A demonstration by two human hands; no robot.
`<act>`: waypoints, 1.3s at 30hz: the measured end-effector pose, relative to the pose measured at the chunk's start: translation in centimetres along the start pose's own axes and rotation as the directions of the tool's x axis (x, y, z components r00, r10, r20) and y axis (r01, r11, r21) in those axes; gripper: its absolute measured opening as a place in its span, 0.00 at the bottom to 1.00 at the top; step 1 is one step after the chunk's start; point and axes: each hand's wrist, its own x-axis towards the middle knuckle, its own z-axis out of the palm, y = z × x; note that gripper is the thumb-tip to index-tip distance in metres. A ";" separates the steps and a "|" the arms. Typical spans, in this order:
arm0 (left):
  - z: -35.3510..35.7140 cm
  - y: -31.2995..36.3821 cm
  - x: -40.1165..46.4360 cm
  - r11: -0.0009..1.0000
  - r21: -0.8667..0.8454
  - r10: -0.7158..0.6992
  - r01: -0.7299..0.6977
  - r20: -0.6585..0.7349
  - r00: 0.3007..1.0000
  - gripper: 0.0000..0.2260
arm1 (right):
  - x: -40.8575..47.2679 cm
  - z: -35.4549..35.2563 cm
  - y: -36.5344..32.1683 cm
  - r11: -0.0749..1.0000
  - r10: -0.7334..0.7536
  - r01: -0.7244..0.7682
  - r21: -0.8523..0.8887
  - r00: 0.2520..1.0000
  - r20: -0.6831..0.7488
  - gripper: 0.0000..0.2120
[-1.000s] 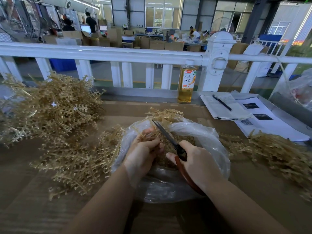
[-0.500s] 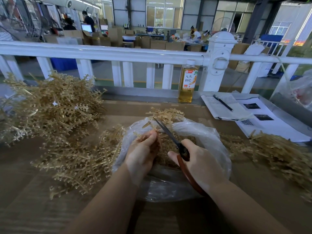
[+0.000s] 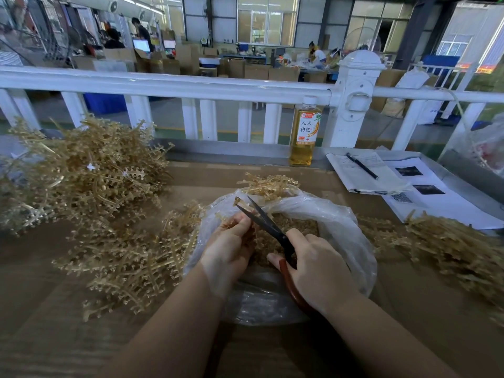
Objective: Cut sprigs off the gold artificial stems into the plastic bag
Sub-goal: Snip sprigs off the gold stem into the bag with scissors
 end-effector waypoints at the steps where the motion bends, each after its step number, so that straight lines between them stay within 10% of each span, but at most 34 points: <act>1: 0.0 0.0 0.0 1.000 0.003 -0.003 0.003 -0.002 1.000 0.06 | 0.0 0.0 0.0 1.000 -0.009 0.009 -0.005 1.000 -0.003 0.17; 26: 0.0 0.0 0.2 0.999 -0.001 -0.033 0.033 0.038 0.999 0.05 | 1.4 -1.2 -1.0 0.995 -0.023 0.015 0.103 0.997 0.073 0.15; 34: -0.9 0.4 -0.9 0.996 0.083 0.001 -0.026 0.289 0.957 0.22 | 1.0 -1.2 -1.0 0.984 0.038 -0.040 0.172 0.999 0.011 0.16; 39: -0.7 0.7 -1.1 0.973 0.177 0.117 -0.150 0.185 0.976 0.10 | 1.1 -1.4 -1.1 0.984 0.051 -0.051 0.173 0.999 0.003 0.15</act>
